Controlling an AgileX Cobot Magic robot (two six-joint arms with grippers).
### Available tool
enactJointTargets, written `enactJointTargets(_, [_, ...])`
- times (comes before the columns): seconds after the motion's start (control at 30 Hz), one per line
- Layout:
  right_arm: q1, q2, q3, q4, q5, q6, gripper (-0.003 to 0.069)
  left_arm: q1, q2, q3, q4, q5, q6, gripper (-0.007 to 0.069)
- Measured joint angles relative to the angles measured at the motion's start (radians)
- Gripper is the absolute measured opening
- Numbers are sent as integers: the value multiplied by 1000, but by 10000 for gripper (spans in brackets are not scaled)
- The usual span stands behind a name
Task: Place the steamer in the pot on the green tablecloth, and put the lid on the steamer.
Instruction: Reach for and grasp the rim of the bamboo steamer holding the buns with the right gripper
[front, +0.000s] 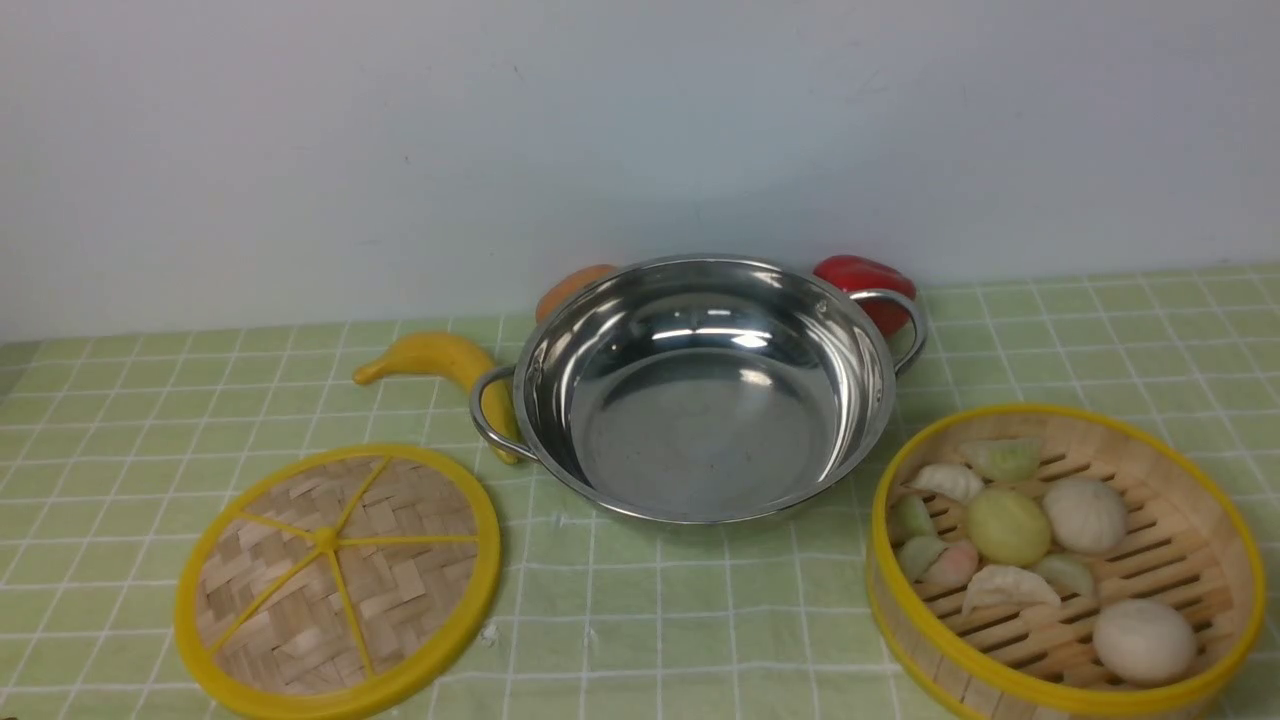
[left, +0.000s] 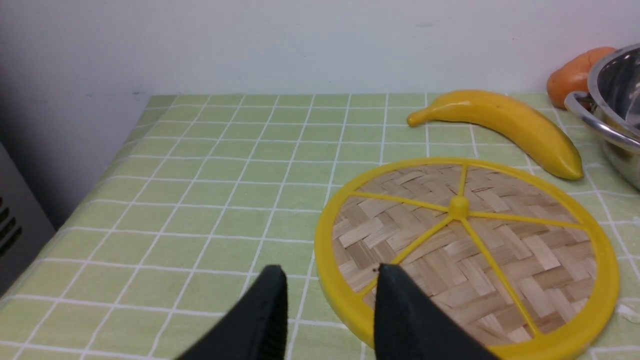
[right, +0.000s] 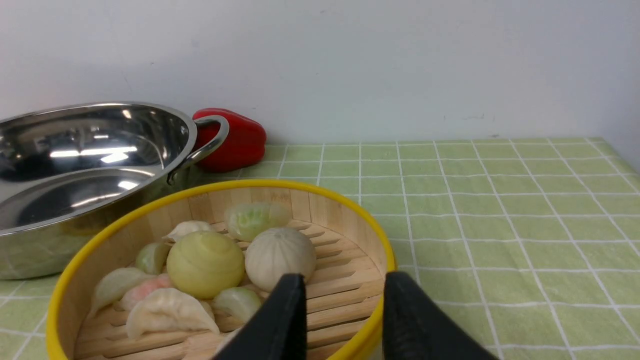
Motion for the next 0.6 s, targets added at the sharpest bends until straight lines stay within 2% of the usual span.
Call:
enactJointTargets(0.4, [0,0,0,-6,0,-3,240,0,0,0,3,0,7,243])
enactJointTargets(0.5, [0,0,0,36,-15,7,240,0,0,0,3,0,8,243])
enactJointTargets(0.6, [0,0,0,155,-78,43,240,0,0,0,3,0,9,243])
